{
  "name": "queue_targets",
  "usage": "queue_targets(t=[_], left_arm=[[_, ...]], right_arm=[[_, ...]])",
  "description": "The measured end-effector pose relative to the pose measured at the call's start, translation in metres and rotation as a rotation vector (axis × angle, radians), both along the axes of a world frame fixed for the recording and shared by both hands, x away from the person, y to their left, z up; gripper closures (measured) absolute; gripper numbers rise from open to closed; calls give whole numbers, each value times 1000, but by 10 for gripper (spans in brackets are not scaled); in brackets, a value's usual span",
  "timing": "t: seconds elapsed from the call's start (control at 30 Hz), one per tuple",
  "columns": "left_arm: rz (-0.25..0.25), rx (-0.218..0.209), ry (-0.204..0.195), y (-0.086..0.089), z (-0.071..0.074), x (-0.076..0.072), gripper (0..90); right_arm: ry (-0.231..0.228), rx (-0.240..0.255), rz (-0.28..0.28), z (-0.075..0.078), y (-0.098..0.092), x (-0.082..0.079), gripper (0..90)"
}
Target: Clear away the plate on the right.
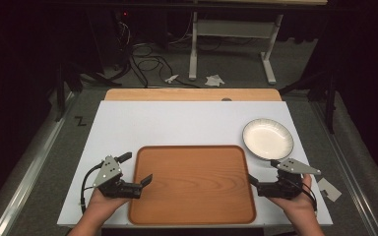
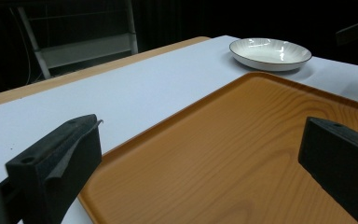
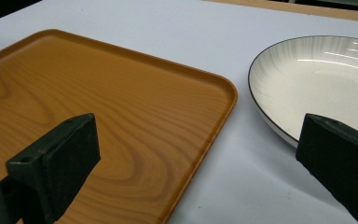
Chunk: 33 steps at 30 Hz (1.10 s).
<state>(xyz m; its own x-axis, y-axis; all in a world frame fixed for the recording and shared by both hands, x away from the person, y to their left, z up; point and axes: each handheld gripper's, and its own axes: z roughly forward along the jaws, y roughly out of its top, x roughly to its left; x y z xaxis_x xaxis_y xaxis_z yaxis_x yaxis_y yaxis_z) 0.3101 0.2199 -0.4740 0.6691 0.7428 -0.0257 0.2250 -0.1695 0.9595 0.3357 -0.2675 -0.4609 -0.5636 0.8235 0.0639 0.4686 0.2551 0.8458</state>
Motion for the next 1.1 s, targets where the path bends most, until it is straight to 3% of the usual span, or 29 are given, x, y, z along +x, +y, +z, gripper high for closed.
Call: queue_targets(t=[0.13, 1.1], left_arm=[[-4, 4, 1, -1, -1, 1, 3], [-10, -6, -5, -2, 0, 1, 3]], right_arm=[[-8, 25, -1, 1, -3, 0, 0], [6, 40, 5, -2, -5, 3, 0]])
